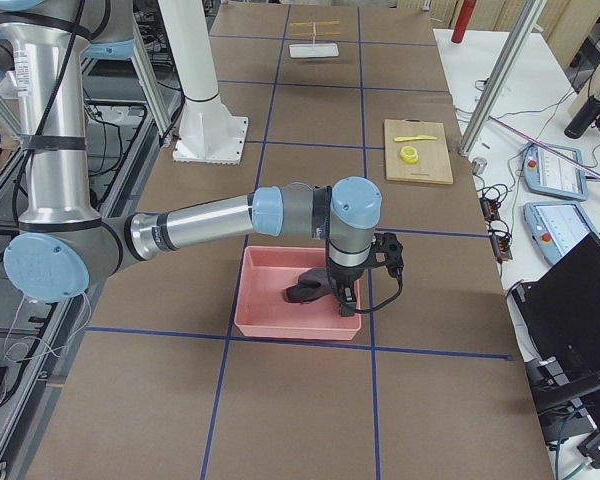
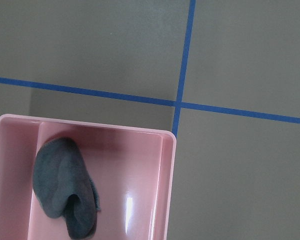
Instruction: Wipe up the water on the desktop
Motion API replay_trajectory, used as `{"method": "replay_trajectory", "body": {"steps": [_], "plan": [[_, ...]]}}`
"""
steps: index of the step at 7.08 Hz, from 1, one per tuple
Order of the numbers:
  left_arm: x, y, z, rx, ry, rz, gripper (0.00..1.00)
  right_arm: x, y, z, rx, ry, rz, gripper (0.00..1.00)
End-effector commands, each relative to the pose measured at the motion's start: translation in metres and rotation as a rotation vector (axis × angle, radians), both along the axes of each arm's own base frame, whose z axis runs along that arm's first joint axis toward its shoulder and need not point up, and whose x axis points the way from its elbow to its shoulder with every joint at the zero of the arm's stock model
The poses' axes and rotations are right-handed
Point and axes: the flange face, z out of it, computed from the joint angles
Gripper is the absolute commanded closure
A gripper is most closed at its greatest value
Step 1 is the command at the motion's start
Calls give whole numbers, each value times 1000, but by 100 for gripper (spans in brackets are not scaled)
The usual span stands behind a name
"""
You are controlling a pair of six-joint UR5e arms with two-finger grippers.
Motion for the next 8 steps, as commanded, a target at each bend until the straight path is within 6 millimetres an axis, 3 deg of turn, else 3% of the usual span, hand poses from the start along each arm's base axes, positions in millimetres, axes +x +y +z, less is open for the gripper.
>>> {"method": "replay_trajectory", "body": {"steps": [1, 8], "plan": [[0, 1, 0, -2, 2, -1, 2, 0, 0, 1, 0, 1, 0, 0], [1, 0, -9, -4, 10, -27, 2, -1, 0, 1, -1, -2, -1, 0]]}}
